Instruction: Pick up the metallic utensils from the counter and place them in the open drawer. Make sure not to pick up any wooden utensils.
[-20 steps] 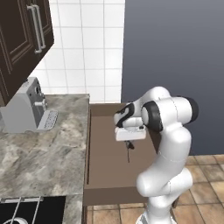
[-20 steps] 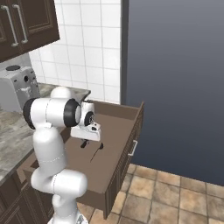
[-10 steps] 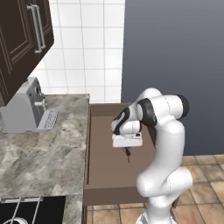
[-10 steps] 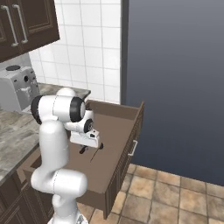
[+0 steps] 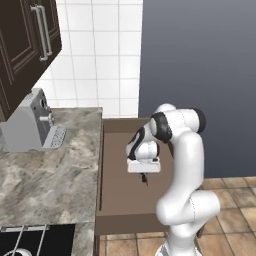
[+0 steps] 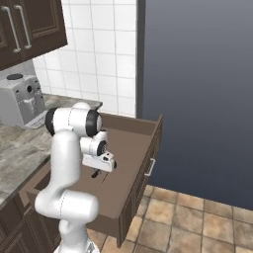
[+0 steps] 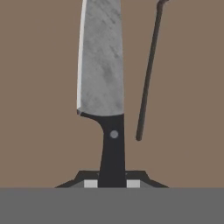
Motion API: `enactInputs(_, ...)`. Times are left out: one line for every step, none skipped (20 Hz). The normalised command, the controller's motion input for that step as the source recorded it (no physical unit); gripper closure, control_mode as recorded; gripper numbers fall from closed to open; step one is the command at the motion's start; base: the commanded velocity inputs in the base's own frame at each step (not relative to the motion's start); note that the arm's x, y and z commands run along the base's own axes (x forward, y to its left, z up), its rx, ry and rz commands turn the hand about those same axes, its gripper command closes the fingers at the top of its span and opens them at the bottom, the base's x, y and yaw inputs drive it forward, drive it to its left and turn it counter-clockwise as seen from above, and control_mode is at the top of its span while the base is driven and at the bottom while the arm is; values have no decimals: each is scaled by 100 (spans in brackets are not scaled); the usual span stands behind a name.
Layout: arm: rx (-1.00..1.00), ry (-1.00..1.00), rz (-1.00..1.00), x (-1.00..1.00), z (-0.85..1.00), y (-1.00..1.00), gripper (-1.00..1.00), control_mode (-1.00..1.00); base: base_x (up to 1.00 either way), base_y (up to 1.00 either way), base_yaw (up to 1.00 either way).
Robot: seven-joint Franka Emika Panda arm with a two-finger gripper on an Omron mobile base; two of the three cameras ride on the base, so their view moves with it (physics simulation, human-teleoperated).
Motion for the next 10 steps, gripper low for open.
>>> enactInputs(-2,0,-4,13,-7,3,100,-100,0,0,0)
enactInputs(-1,0,-2,14,0,4,100,-100,0,0,0)
enactInputs(-2,0,-1,16,0,4,100,-100,0,0,0)
enactInputs(-2,-4,0,19,0,4,100,-100,0,0,0)
enactInputs(-2,-7,0,22,0,3,100,-100,0,0,0)
enactInputs(-2,-9,0,29,0,1,100,-100,0,0,0)
enactInputs(-2,-10,0,29,0,0,100,-100,0,0,0)
enactInputs(-1,-9,0,31,0,0,100,-100,0,0,0)
enactInputs(-1,-9,0,32,0,0,100,-100,0,0,0)
enactInputs(-1,-9,0,34,0,0,100,-100,0,0,0)
